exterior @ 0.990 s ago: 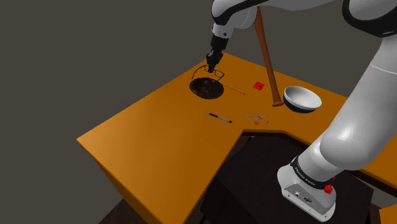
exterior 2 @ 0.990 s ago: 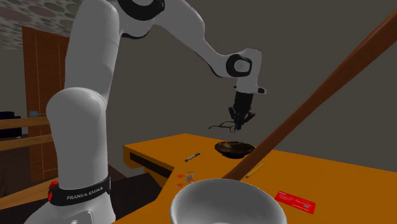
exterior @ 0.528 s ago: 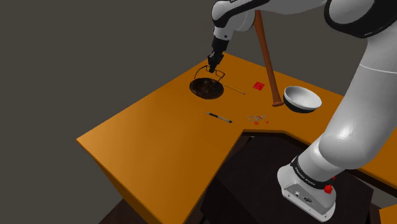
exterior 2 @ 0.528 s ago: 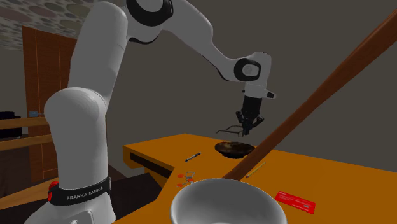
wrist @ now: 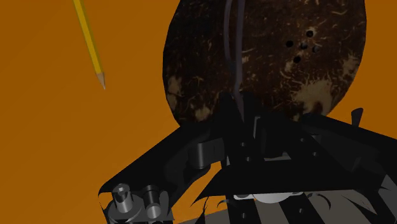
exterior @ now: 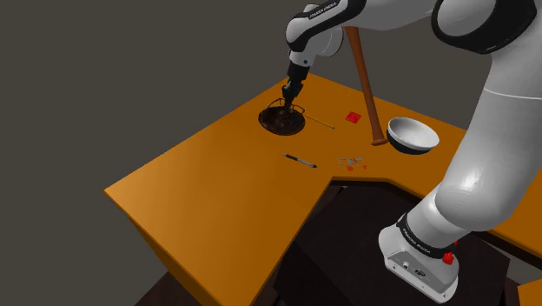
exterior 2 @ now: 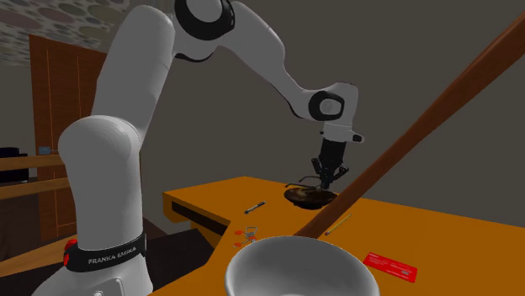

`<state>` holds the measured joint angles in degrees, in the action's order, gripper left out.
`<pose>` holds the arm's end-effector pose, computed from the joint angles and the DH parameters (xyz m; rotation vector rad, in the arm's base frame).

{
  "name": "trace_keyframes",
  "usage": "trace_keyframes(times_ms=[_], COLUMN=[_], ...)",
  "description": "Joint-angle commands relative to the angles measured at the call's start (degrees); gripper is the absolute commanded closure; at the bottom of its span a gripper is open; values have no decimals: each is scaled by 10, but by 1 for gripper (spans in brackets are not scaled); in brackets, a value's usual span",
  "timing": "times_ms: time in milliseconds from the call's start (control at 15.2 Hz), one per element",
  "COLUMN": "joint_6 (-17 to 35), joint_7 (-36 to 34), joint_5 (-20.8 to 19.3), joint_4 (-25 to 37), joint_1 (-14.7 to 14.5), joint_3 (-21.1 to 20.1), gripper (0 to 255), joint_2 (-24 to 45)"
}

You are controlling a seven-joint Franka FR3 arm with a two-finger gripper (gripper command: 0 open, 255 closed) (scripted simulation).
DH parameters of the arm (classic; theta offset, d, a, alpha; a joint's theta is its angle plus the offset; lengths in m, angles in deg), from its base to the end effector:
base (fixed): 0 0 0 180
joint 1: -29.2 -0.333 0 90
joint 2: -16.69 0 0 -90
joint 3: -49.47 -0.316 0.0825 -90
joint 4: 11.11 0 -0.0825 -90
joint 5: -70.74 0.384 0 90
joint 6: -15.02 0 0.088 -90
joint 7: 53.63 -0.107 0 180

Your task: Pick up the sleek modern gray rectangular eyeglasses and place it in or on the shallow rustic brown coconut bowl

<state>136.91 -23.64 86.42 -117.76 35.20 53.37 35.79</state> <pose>0.6159 -0.0929 0.3360 -2.9121 -0.2934 -0.0132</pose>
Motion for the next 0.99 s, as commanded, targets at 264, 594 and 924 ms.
trace_keyframes(times_ms=[264,594,924], joint_6=[20,20,20], joint_7=[7,7,7], joint_5=[4,4,4], joint_4=[-8,-8,-8], joint_1=[1,1,1], joint_3=[-1,-1,-1], gripper=[255,0,0], joint_2=[13,13,13])
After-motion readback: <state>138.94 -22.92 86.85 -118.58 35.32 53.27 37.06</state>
